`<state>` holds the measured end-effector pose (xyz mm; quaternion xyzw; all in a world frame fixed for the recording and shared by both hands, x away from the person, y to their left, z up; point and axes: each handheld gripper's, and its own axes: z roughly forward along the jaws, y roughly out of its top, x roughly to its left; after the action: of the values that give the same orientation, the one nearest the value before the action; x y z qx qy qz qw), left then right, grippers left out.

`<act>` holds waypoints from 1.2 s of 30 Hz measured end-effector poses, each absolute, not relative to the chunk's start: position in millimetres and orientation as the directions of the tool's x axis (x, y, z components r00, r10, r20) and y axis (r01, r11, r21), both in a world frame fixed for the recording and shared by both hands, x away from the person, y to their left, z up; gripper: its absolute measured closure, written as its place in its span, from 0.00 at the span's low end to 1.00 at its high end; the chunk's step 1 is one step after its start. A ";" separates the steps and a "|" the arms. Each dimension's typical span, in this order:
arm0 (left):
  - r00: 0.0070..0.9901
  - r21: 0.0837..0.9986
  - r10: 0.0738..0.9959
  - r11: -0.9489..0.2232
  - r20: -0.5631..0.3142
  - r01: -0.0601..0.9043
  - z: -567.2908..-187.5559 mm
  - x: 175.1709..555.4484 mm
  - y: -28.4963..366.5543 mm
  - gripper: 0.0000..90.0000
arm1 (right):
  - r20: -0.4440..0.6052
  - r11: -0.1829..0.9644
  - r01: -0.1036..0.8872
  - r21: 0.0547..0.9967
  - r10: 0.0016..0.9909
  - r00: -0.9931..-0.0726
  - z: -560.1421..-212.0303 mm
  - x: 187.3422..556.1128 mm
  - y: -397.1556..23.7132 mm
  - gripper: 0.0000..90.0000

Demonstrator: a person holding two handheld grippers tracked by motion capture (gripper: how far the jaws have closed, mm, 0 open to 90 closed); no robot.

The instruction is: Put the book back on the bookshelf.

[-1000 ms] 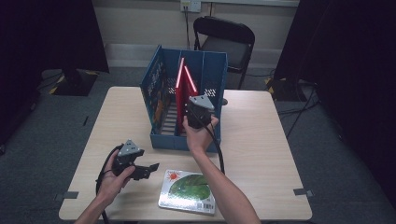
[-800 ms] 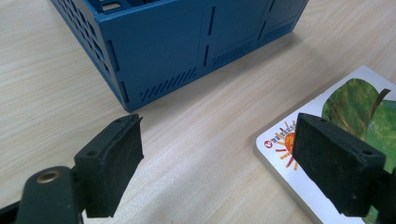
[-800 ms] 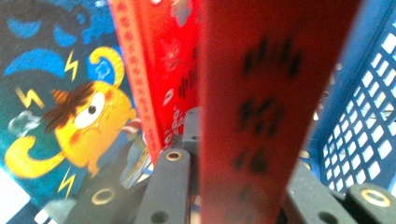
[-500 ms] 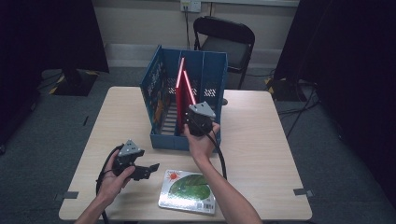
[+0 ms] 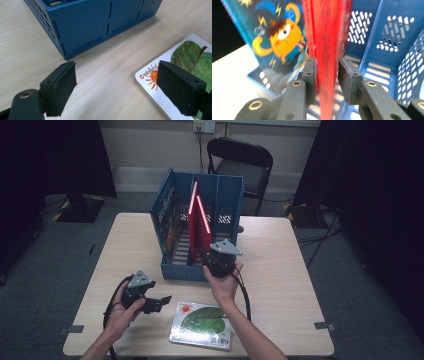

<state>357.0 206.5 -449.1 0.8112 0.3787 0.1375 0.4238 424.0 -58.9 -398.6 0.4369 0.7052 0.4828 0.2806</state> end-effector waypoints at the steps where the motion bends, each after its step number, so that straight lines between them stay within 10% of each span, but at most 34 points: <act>1: 0.676 0.791 0.731 -0.355 -0.097 0.498 -449.2 357.0 206.5 0.18 | 0.021 0.160 0.348 0.924 0.886 -0.464 -402.0 421.9 -59.9 0.78; 36: 0.681 0.786 0.727 -0.368 -0.091 0.497 -450.7 357.1 204.3 0.18 | 0.029 0.179 0.334 0.925 0.846 -0.532 -405.0 428.9 -51.6 0.74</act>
<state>357.1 204.3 -450.7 0.8156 0.3753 0.1371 0.4185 428.9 -51.6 -405.0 0.4086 0.7225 0.4938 0.2593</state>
